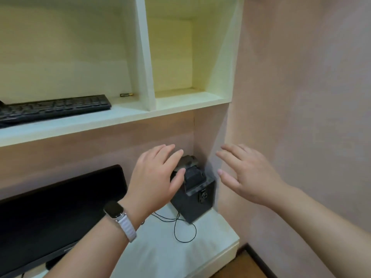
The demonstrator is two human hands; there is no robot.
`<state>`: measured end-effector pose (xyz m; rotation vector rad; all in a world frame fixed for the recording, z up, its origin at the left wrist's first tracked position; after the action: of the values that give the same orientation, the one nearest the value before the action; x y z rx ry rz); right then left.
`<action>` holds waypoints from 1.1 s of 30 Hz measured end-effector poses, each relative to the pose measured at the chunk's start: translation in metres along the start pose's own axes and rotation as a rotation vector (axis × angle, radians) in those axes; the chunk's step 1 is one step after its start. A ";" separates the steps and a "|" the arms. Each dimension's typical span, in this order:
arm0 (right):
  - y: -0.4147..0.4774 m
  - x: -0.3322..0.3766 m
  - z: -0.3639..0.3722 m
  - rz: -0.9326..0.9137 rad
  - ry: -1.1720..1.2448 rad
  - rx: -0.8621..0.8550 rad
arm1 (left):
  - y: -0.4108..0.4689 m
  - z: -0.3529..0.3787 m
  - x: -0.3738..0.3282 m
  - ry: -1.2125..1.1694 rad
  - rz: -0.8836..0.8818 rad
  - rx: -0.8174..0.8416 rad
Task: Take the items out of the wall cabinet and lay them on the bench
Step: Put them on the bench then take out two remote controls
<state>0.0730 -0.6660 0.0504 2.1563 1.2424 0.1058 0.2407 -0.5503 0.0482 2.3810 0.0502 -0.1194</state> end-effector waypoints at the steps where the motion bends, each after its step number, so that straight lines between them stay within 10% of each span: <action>1: 0.009 -0.004 0.002 0.011 -0.001 0.000 | 0.007 0.001 0.004 -0.005 0.007 -0.006; 33: 0.307 -0.134 -0.165 -0.279 0.270 -0.619 | 0.322 -0.172 -0.025 0.270 0.227 -0.320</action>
<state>0.1688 -0.8001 0.3857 1.4563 1.4165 0.5961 0.2510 -0.6660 0.3952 2.0516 -0.0681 0.2975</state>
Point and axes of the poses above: each hand's wrist, its own y-axis towards the middle knuckle, its own z-axis out of the palm, x = y × z, the point moved 7 cm from there along y, towards the middle knuckle, and after that the axes turned 11 degrees about -y, right-handed, at the moved point
